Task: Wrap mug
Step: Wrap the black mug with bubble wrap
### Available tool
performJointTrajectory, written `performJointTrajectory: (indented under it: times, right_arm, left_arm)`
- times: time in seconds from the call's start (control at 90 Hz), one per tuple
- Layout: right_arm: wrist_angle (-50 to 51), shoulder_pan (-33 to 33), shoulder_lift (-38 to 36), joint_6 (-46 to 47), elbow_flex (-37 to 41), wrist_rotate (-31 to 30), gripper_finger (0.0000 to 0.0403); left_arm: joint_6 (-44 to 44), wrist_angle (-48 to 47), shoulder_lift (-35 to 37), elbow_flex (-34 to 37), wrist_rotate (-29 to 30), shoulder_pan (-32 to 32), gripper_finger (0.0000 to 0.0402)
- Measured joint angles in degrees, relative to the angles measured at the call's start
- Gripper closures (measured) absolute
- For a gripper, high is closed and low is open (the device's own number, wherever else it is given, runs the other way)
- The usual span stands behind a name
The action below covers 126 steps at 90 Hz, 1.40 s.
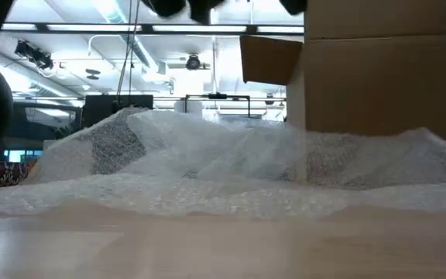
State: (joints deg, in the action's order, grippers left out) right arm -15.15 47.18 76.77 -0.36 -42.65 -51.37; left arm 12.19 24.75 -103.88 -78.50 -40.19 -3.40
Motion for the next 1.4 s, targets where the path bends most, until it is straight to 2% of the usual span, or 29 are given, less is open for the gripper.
performJointTrajectory:
  times: [0.144, 0.244, 0.344, 0.544, 0.778, 0.889, 1.067, 1.4]
  right_arm:
    - [0.77, -0.35, 0.00, 2.20, 0.00, 1.98, 0.0403]
    - [0.89, -0.44, 0.00, 2.31, 0.00, 2.03, 0.0403]
    - [0.88, -0.50, 0.00, 2.32, 0.00, 2.05, 0.0403]
    - [0.80, -1.52, 0.00, 2.28, 0.00, 2.04, 0.0403]
    - [0.76, -3.49, 0.00, 3.81, 0.00, 1.98, 0.0403]
    - [0.78, -3.52, 0.00, 3.85, 0.00, 1.98, 0.0403]
    - [0.80, -3.52, 0.00, 3.87, 0.00, 2.00, 0.0403]
    - [0.80, -3.44, 0.00, 5.57, 0.00, 2.00, 0.0403]
  left_arm:
    - [-7.57, -24.75, 8.96, 0.09, 15.99, -5.23, 0.0261]
    - [-6.79, -38.45, 13.38, 0.00, 26.62, -9.38, 0.0261]
    - [-1.57, -48.90, 15.76, 0.09, 33.43, -13.56, 0.0261]
    - [14.12, -63.65, 17.75, 0.00, 35.04, -20.12, 0.0261]
    - [38.01, -88.07, 17.58, 0.09, 34.92, -27.00, 0.0261]
    - [44.96, -94.54, 17.79, 0.09, 35.10, -29.71, 0.0261]
    - [48.42, -94.92, 17.80, 0.09, 35.25, -32.77, 0.0261]
    - [46.67, -94.84, 17.61, 0.09, 44.32, -39.14, 0.0242]
